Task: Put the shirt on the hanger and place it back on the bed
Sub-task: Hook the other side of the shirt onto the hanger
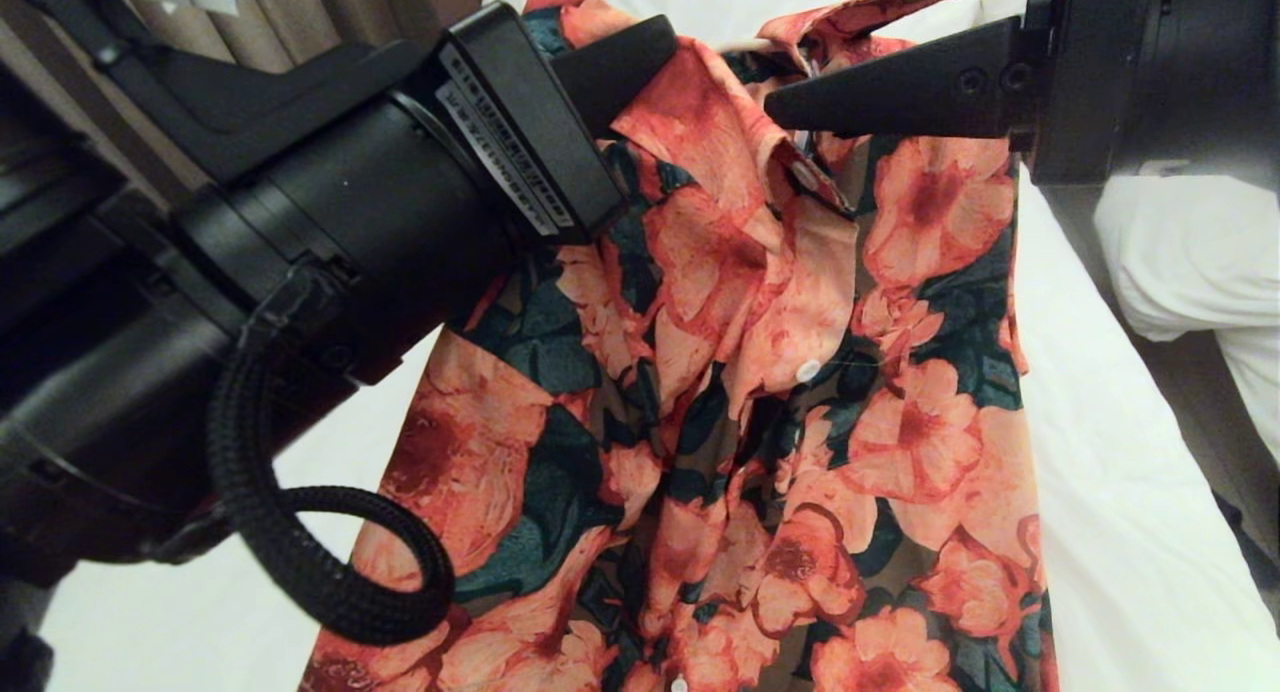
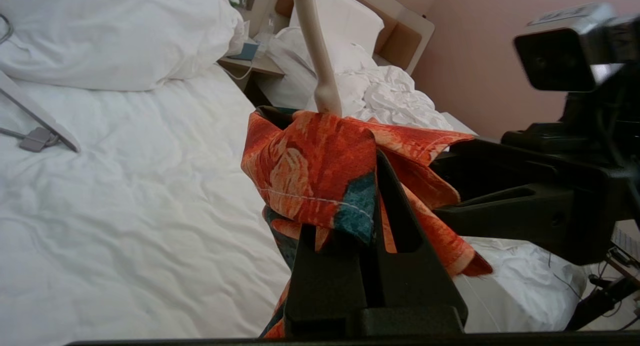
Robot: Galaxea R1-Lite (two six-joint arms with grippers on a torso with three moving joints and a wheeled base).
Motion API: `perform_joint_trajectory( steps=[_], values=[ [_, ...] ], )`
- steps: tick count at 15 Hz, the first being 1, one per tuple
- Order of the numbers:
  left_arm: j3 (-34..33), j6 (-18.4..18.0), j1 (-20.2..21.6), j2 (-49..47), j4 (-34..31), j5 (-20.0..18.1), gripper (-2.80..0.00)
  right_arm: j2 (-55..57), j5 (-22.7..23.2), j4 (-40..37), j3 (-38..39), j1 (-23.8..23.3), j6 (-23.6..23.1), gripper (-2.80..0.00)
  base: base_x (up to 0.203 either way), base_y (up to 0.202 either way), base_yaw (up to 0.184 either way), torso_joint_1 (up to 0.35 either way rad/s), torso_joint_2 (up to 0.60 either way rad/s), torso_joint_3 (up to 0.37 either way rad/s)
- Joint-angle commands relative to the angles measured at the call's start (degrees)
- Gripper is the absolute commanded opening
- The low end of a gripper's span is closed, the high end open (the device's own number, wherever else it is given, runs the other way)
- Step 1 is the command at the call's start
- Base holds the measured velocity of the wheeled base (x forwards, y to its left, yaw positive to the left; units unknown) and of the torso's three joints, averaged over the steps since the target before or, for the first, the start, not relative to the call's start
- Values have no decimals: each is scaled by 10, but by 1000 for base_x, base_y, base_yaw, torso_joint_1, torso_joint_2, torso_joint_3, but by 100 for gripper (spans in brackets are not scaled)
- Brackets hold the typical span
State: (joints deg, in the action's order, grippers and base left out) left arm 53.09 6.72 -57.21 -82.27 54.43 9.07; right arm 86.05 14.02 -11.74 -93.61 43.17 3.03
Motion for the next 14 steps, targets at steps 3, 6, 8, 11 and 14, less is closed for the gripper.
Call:
perform_joint_trajectory(
  steps=[3, 6, 8, 11, 14],
  values=[
    [0, 0, 0, -2, 2, 1, -280, -5, -11, -54, -61, -3, 61, -280, 0, 0, 0, 0, 0, 0],
    [4, -2, 0, -7, 1, 2, -280, 5, -11, -104, -139, -6, 87, -280, 0, 0, 0, 0, 0, 0],
    [5, -1, 0, -15, 1, 2, -280, 30, -12, -142, -198, -6, 99, -280, 0, 0, 0, 0, 0, 0],
    [6, -1, -4, -32, 1, 2, -280, 41, -15, -134, -205, 0, 102, -280, 0, 0, 0, 0, 0, 0],
    [6, 0, -20, -53, 1, 3, -280, 31, -15, -128, -205, 5, 98, -280, 0, 0, 0, 0, 0, 0]
  ],
)
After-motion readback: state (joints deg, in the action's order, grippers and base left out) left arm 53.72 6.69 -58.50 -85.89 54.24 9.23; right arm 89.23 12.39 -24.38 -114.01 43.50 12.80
